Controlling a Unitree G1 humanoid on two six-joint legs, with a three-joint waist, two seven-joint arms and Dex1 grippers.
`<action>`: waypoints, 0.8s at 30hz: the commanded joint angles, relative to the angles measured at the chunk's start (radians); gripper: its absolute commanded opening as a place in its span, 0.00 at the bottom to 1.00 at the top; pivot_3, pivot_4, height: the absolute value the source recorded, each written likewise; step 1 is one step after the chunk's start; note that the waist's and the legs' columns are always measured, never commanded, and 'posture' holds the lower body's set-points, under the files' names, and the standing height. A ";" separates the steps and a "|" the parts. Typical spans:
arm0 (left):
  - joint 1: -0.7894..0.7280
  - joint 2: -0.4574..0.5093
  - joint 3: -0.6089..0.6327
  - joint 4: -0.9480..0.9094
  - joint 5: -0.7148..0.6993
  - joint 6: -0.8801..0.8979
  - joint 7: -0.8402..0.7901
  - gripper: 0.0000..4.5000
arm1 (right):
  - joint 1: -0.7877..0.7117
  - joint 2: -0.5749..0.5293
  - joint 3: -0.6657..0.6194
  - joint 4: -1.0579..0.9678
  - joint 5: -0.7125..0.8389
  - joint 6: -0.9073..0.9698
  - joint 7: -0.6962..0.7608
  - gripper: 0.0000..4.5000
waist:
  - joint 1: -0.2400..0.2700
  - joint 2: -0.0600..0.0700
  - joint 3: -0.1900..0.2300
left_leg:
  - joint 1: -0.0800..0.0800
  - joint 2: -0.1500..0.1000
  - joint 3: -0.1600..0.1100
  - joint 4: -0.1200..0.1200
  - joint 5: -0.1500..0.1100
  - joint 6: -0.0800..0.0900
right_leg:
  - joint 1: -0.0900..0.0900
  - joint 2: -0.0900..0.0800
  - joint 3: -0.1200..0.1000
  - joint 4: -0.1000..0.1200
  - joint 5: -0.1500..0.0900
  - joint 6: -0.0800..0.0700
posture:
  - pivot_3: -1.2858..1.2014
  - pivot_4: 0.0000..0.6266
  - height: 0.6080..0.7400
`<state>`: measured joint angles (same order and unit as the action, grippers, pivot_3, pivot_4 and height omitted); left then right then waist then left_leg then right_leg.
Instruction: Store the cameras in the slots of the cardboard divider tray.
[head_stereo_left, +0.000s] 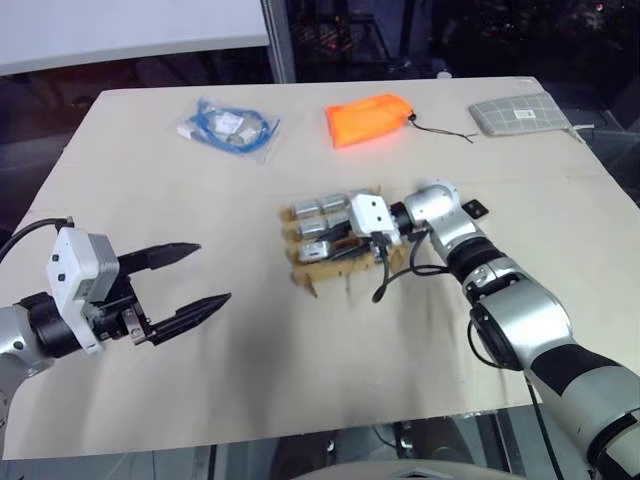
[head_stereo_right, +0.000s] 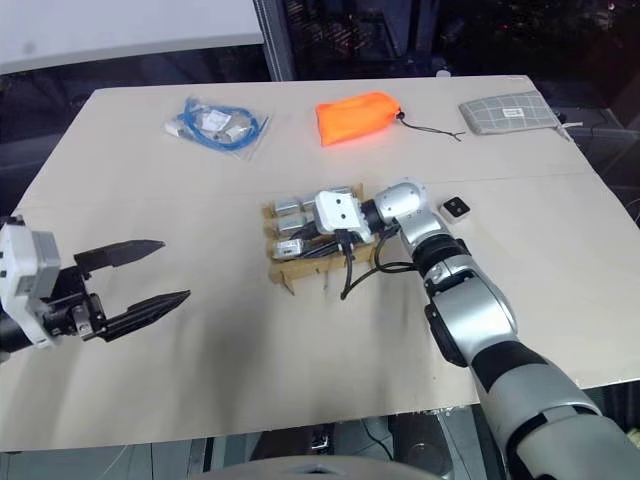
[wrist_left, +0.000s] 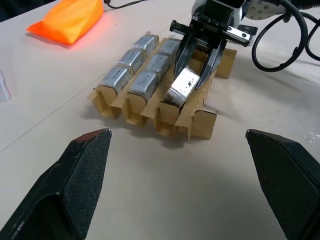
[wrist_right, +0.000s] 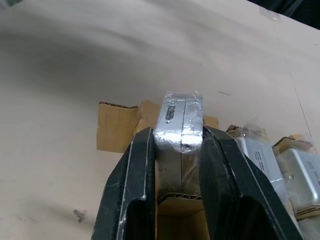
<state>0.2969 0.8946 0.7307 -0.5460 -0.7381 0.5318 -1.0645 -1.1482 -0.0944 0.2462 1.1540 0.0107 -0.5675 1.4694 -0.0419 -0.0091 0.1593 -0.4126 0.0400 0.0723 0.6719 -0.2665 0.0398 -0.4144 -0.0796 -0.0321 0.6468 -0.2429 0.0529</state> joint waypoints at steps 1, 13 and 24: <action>0.002 -0.001 0.004 -0.033 -0.012 -0.008 0.006 1.00 | -0.029 -0.011 -0.018 0.013 -0.013 0.038 -0.018 0.15 | 0.000 0.000 0.000 | 0.000 0.000 0.000 0.000 0.000 0.000 | 0.000 0.000 0.000 0.000 0.000 0.000 | 0.52 0.24 1.00; -0.024 0.006 -0.025 -0.018 -0.020 -0.007 -0.001 1.00 | -0.029 -0.039 -0.113 -0.040 0.037 0.103 -0.090 0.98 | 0.000 0.000 0.000 | 0.000 0.000 0.000 0.000 0.000 -0.001 | 0.000 0.000 0.000 0.001 0.000 0.000 | 0.52 0.24 1.00; -0.150 0.041 -0.153 0.048 -0.012 -0.016 -0.033 1.00 | 0.311 -0.296 -0.240 -0.644 0.159 0.497 -0.236 0.98 | 0.016 0.000 0.000 | -0.001 0.000 -0.001 0.000 0.000 0.000 | 0.000 -0.002 -0.002 0.001 0.000 0.000 | 0.52 0.24 1.00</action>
<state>0.1638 0.9185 0.5871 -0.5013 -0.7469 0.5317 -1.0887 -0.8550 -0.3688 0.0427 0.6279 0.1318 -0.1423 1.2713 -0.0261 -0.0088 0.1594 -0.4135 0.0397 0.0710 0.6721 -0.2662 0.0394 -0.4140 -0.0819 -0.0337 0.6473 -0.2428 0.0529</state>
